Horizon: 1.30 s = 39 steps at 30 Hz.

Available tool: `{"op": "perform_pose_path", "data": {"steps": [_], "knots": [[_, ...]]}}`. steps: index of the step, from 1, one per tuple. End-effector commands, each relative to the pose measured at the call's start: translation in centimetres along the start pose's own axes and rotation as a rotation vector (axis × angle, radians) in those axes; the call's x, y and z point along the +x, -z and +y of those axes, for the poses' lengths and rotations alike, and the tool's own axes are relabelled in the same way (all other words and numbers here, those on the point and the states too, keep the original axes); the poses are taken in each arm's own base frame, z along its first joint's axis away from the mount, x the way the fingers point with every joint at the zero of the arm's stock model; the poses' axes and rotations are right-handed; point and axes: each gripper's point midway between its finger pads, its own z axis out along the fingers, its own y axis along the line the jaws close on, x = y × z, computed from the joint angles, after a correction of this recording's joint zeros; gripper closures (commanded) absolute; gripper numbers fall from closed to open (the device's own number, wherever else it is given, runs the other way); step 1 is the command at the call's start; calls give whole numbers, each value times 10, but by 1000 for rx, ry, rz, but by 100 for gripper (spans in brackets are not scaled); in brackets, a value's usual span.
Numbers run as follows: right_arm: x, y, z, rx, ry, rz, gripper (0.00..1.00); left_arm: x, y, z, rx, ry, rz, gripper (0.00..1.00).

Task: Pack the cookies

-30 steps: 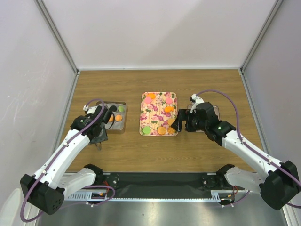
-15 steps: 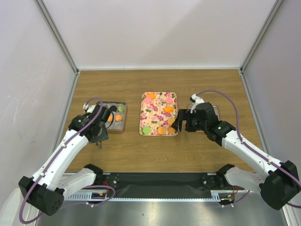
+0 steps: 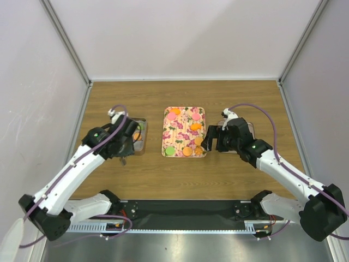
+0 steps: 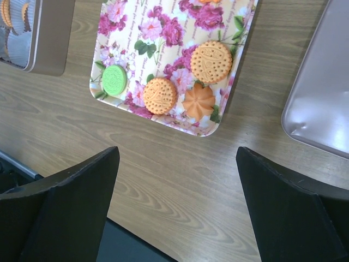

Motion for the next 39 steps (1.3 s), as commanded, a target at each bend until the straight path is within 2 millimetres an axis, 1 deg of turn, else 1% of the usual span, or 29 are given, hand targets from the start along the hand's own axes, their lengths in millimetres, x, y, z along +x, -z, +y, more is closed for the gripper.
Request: {"op": "perform_pose_path", "data": {"steps": [1, 2, 3, 4, 5, 6, 7, 8, 9, 10, 12, 13, 14, 16, 17, 20, 23, 29, 36, 39], "knots": [[-12, -1, -4, 23, 16, -45, 5, -16, 9, -35, 74, -21, -53, 58], [-13, -1, -6, 31, 13, -48, 5, -17, 9, -43, 87, -33, -57, 58], [-13, 0, -8, 43, 11, -51, 5, -16, 9, -60, 113, -65, -57, 58], [-14, 0, -9, 46, 10, -53, 5, -15, 8, -69, 128, -78, -55, 58], [-15, 1, -13, 61, 6, -58, 5, -13, 7, -88, 158, -110, -54, 58], [-16, 1, -15, 68, 4, -60, 5, -11, 11, -93, 178, -124, -56, 57], [-17, 2, -16, 74, 1, -66, 5, -10, 6, -106, 188, -141, -50, 58], [-18, 2, -17, 81, -1, -70, 5, -6, 8, -119, 210, -171, -49, 57], [-19, 3, -20, 88, -4, -73, 5, -4, 8, -127, 224, -184, -43, 57], [-19, 3, -21, 92, -5, -75, 5, -1, 1, -137, 218, -206, -29, 57], [-19, 3, -24, 102, -8, -77, 5, 3, 2, -152, 245, -235, -23, 57], [-18, 2, -24, 105, -8, -73, 5, 7, -1, -159, 245, -256, -11, 57], [-18, 2, -25, 108, -9, -75, 5, 10, -1, -163, 250, -269, -8, 57], [-19, 2, -26, 111, -10, -75, 5, 17, -3, -164, 242, -282, 9, 56], [-19, 2, -25, 109, -10, -79, 5, 25, -5, -162, 233, -296, 23, 56], [-19, 2, -26, 110, -12, -78, 5, 40, -10, -158, 235, -304, 50, 55], [-18, 1, -26, 106, -11, -74, 5, 52, -14, -154, 232, -309, 76, 54], [-17, 1, -25, 102, -12, -70, 5, 61, -15, -145, 217, -311, 93, 53], [-17, 0, -25, 101, -11, -68, 5, 71, -14, -145, 209, -332, 112, 51], [-17, 1, -25, 100, -11, -71, 5, 76, -16, -140, 186, -339, 120, 51]]}}
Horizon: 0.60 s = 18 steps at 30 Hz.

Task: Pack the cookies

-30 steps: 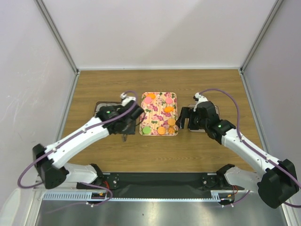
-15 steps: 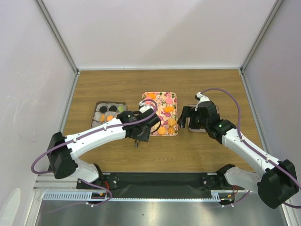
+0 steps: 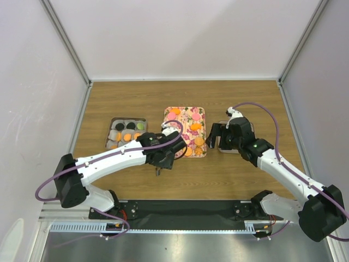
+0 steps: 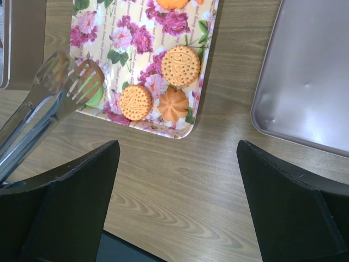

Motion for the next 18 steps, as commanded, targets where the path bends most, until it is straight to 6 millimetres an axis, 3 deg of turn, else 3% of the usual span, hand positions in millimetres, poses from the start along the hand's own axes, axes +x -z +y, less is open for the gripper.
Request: {"op": "perform_pose_path", "data": {"steps": [1, 18], "knots": [[-6, 0, 0, -3, 10, -24, 5, 5, 6, 2, 5, 27, -9, 50], [-7, 1, 1, -6, 12, -27, 5, 20, 0, -1, 18, 9, 28, 51]]}}
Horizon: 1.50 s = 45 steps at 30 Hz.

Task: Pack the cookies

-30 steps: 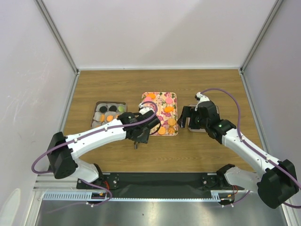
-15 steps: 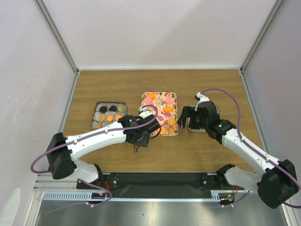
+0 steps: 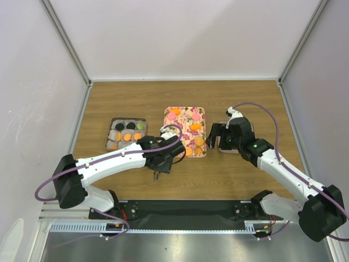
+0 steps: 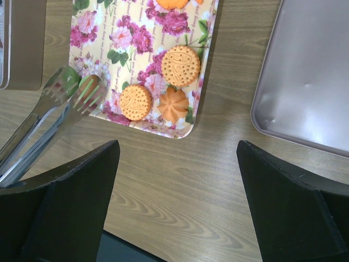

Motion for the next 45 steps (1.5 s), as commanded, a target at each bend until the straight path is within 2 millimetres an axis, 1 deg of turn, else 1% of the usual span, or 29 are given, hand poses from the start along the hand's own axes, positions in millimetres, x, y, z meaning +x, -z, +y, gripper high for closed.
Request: {"op": "perform_pose_path", "data": {"steps": [1, 8, 15, 19, 24, 28, 38, 43, 45], "knots": [[-6, 1, 1, -8, 13, -25, 5, -2, 6, -6, 32, 15, -19, 50], [-6, 1, 1, -7, 11, -27, 5, 3, 5, -5, 19, 3, -1, 51], [-6, 0, 3, -15, 11, -24, 5, 6, 4, -2, -5, -14, 15, 54], [-7, 1, 3, -20, 11, -27, 5, 8, 2, -3, -10, -37, 27, 55], [-6, 1, 3, -20, 11, -24, 5, 6, 4, -4, -26, -62, 28, 56], [-6, 2, 4, -20, 11, -25, 5, 4, 6, -6, -30, -80, 28, 55], [-6, 1, 4, -21, 11, -26, 5, 3, 4, -6, -43, -92, 31, 53], [-6, 2, 3, -21, 13, -26, 5, 3, 1, -6, -47, -102, 33, 54], [-7, 2, 4, -23, 14, -27, 5, 2, 2, -7, -47, -103, 31, 57]]}}
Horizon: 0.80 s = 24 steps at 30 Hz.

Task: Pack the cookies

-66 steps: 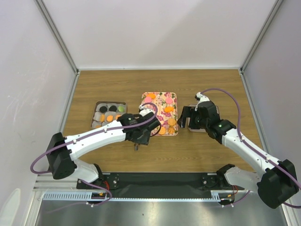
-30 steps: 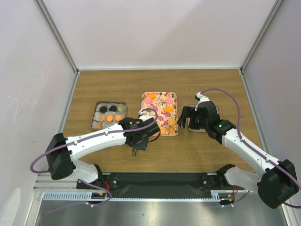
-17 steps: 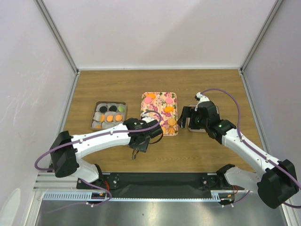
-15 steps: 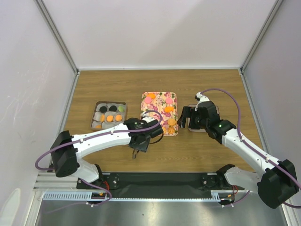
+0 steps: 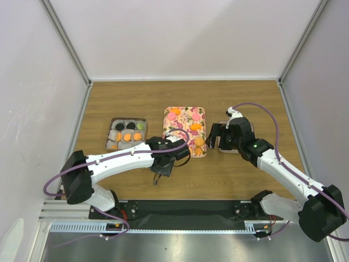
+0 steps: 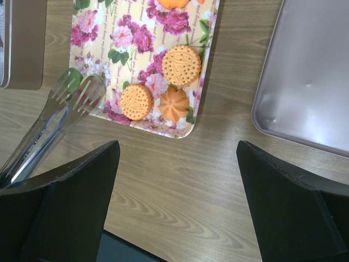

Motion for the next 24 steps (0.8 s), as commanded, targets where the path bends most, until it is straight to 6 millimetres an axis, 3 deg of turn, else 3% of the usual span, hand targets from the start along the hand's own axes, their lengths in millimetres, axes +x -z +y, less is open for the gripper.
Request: {"op": "perform_pose_path", "data": {"steps": [1, 8, 16, 24], "knots": [[-7, 1, 3, -17, 13, -28, 5, -13, 9, -5, 17, -14, -46, 58], [-7, 2, 4, -20, 13, -28, 5, -17, 15, -2, 9, -12, -64, 67], [-7, 2, 4, -19, 11, -28, 5, -36, 35, 4, 5, 21, -143, 67], [-7, 1, 4, -21, 10, -26, 5, -43, 48, 16, -8, 55, -177, 67]]}}
